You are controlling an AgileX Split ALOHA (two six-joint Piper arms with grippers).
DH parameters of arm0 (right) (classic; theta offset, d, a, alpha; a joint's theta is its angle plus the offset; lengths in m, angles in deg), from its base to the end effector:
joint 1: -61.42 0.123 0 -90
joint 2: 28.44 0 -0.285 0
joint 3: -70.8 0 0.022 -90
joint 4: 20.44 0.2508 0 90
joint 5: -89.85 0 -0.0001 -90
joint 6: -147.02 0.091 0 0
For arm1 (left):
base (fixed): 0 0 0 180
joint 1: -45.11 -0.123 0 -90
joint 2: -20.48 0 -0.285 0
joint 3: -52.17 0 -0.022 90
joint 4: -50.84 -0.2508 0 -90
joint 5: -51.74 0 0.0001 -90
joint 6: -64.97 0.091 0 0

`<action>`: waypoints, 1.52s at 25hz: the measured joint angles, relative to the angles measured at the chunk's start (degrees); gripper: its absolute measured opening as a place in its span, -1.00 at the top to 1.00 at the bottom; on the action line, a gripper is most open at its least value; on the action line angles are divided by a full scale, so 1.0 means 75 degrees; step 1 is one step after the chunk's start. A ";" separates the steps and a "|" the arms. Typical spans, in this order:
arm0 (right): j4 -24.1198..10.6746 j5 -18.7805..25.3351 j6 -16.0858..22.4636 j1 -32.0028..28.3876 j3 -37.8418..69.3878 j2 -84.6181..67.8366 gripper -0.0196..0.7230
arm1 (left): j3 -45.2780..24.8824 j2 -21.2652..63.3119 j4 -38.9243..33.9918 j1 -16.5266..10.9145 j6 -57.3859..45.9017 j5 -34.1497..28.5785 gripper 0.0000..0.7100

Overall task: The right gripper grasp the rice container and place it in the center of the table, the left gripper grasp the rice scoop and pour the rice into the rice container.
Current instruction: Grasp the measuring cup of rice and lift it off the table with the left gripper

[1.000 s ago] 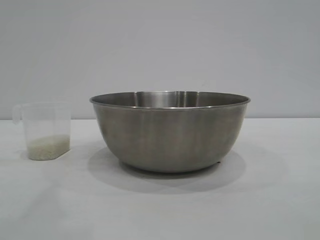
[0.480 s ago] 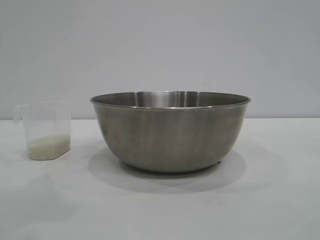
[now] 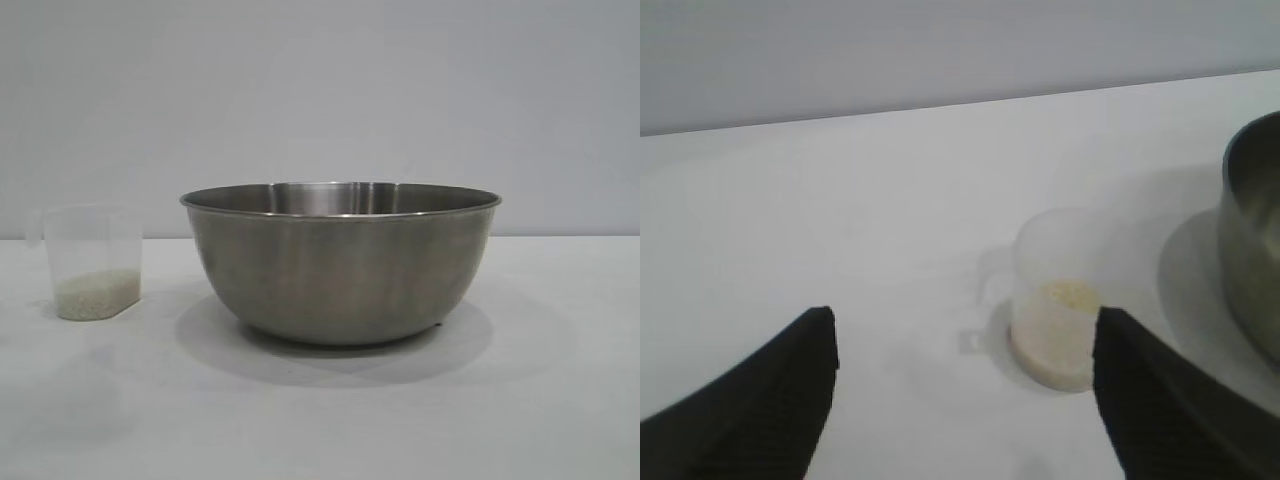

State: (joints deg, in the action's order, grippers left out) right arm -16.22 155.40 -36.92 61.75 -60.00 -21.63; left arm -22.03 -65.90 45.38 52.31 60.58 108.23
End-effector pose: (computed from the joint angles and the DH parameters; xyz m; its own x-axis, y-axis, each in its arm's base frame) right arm -0.0100 0.0060 0.2677 -0.5197 -0.0411 -0.8533 -0.0828 0.9966 0.0024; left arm 0.1718 -0.0290 0.1559 -0.2483 0.0074 -0.9687 0.1954 0.9798 -0.0426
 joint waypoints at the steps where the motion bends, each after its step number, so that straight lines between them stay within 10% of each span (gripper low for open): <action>1: 0.0000 0.0000 0.0000 0.0000 0.0000 0.0000 -0.40 | -0.0142 -0.0212 0.0000 0.0000 0.0000 0.0545 -0.33; 13: 0.0000 0.0000 0.0000 0.0000 0.0000 0.0000 -0.40 | -0.0152 -0.2135 -0.0005 0.0000 0.0000 0.1130 -0.33; 17: 0.0000 0.0000 0.0000 0.0000 0.0000 0.0000 -0.40 | 0.0060 -0.2381 -0.0005 0.0000 0.0000 0.1151 0.09; 38: 0.0000 -0.0005 0.0000 0.0000 0.0000 0.0000 -0.40 | 0.1513 -0.3769 -0.0226 0.0000 -0.0016 0.1151 0.15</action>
State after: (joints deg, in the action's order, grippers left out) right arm -16.22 155.37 -36.92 61.75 -60.00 -21.63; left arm -10.68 -94.17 43.69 52.31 60.46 116.86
